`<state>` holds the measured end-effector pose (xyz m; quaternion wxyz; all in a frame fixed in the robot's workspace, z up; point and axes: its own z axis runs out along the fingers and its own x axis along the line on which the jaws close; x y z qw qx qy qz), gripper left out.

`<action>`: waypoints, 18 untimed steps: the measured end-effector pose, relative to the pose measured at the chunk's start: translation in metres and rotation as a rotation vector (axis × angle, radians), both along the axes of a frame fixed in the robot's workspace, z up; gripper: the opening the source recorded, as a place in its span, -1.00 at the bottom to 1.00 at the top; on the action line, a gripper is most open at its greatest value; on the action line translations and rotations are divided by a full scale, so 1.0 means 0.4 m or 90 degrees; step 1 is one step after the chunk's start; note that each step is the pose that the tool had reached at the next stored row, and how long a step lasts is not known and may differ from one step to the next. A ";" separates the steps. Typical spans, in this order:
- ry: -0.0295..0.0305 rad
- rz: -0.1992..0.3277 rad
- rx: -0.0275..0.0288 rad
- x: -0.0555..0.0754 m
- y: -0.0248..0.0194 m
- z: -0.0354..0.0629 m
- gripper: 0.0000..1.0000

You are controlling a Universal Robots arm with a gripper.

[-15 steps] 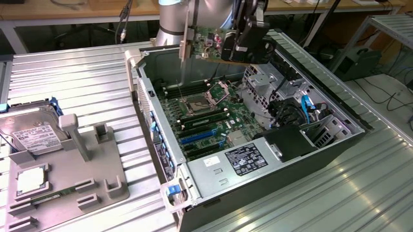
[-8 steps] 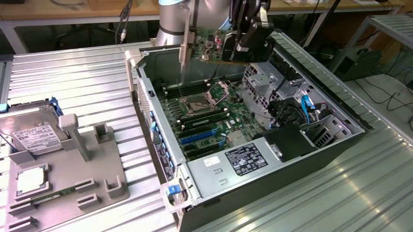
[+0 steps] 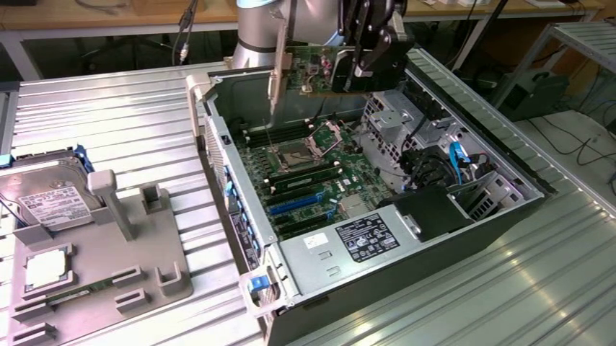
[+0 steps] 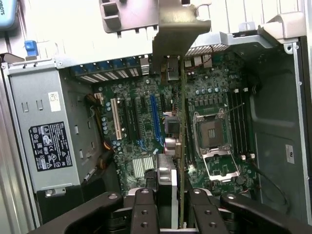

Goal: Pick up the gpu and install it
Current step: 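Insert the gpu into the slot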

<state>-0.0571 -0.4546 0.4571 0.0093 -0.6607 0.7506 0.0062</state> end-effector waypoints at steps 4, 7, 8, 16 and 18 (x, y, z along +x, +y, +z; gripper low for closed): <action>0.0000 0.043 0.0000 0.000 0.000 0.000 -0.44; 0.0000 0.071 0.0000 0.000 0.000 0.000 -0.44; 0.0000 0.082 0.0000 0.000 0.000 -0.001 -0.44; 0.0000 0.188 0.0001 0.000 0.000 -0.002 -0.44; -0.0001 0.207 0.0001 0.000 0.000 -0.002 -0.44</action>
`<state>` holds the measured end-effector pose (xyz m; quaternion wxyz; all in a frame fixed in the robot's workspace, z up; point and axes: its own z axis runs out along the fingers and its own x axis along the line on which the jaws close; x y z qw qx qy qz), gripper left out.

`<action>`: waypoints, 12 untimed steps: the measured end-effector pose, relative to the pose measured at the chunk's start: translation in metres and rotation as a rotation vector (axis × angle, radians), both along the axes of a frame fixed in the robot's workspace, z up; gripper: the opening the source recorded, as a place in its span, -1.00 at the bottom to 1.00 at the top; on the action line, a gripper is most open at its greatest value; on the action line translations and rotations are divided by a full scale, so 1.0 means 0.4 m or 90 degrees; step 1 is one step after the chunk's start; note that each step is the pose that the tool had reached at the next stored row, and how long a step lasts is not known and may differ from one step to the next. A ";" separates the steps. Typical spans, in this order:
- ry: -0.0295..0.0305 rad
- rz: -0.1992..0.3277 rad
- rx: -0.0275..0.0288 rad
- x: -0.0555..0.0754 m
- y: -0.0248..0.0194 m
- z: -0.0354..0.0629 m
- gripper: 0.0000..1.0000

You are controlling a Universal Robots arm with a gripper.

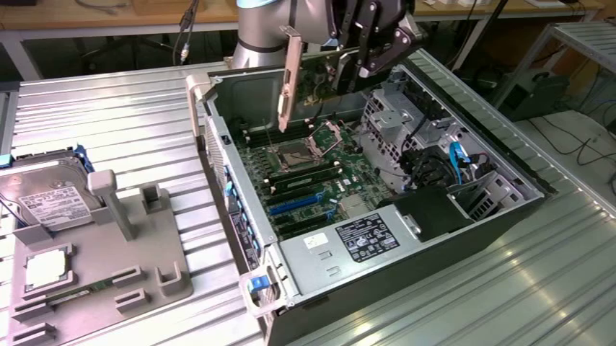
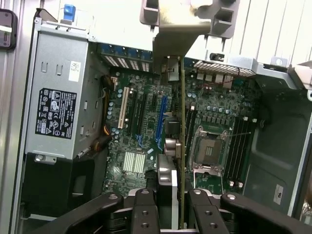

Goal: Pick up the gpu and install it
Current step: 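Insert the gpu into the slot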

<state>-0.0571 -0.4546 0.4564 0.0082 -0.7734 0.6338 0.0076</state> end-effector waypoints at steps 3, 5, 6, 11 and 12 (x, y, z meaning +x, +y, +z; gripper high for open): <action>-0.0001 0.036 0.0001 0.001 0.000 0.000 -0.44; -0.0003 0.050 0.0000 0.001 0.000 -0.001 -0.44; -0.0004 0.045 0.0000 0.001 0.000 -0.001 -0.44; -0.0004 -0.033 -0.0001 0.001 0.000 -0.008 -0.44; -0.0004 -0.043 -0.0001 0.001 0.000 -0.010 -0.44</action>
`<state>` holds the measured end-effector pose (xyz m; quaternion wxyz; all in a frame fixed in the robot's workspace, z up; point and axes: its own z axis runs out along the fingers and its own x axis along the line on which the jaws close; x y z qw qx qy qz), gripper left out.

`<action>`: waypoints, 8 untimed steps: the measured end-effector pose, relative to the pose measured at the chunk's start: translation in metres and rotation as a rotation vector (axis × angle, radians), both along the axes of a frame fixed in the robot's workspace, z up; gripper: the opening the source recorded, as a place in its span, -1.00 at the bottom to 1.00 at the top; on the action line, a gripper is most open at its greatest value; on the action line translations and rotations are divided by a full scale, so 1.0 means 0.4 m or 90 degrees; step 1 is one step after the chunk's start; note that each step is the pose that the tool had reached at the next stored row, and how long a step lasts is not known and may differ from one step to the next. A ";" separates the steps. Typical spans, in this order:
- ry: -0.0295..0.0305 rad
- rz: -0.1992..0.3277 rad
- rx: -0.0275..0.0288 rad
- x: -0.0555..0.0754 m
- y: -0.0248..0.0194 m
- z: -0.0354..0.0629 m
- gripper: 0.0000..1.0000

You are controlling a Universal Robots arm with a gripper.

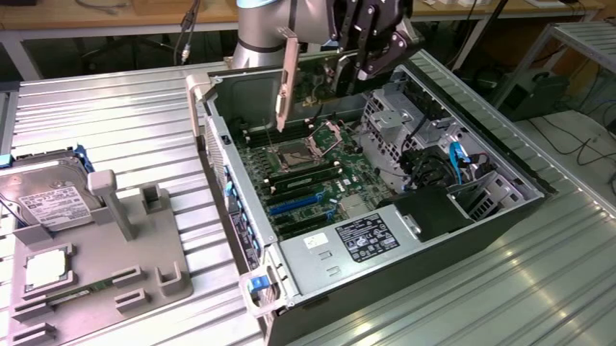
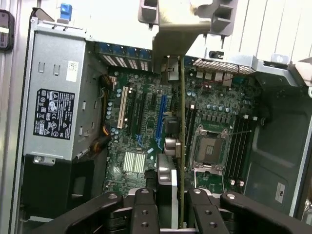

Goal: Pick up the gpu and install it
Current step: 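Insert the gpu into the slot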

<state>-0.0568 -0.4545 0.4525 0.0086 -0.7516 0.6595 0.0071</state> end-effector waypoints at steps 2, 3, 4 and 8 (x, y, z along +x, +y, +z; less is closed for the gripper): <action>0.0000 -0.021 0.0000 0.000 0.000 -0.003 -0.44; 0.0000 -0.031 0.0000 0.000 0.000 -0.005 -0.44; 0.0000 -0.041 0.0000 0.000 0.000 -0.007 -0.44; 0.0004 -0.056 -0.0001 0.013 0.008 -0.026 -0.44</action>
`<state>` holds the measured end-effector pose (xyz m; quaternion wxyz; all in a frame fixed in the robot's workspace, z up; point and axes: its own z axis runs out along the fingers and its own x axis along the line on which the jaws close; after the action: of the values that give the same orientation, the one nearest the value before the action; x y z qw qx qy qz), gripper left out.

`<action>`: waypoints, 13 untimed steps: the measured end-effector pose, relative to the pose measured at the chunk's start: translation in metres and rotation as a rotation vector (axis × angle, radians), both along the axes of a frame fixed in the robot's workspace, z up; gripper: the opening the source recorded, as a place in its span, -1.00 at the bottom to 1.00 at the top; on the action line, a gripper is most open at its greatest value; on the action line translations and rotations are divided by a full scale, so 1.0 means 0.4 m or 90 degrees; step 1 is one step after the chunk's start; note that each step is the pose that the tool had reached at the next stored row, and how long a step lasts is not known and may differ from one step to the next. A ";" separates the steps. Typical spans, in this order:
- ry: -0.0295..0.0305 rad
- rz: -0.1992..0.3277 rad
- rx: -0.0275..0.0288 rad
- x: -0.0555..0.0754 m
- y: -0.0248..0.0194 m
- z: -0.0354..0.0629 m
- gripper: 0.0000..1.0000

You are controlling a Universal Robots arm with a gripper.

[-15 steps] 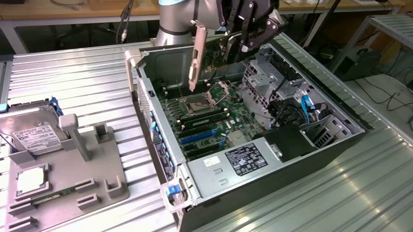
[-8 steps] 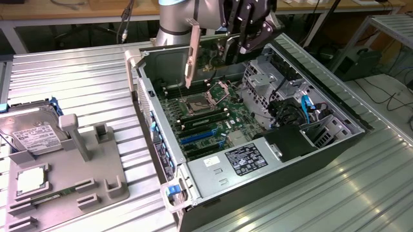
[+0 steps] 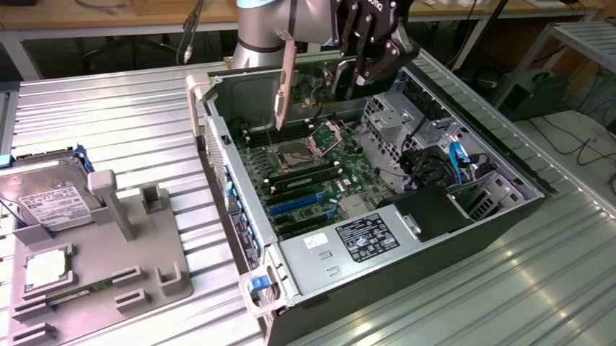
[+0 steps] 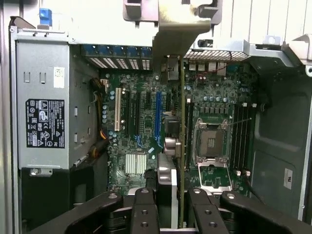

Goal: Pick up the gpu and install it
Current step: 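Insert the gpu into the slot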

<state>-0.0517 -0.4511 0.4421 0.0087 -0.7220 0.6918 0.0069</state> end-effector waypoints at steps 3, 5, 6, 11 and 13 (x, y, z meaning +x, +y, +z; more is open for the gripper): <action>-0.0001 -0.002 0.0001 0.002 0.004 -0.015 -0.44; 0.0000 -0.004 0.0001 0.002 0.004 -0.024 -0.44; 0.0000 -0.005 0.0001 0.002 0.004 -0.028 -0.44; 0.0000 -0.007 -0.0016 0.002 0.004 -0.052 -0.44; 0.0000 -0.007 -0.0034 0.002 0.004 -0.061 -0.44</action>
<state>-0.0508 -0.4494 0.4176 0.0068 -0.7181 0.6959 0.0050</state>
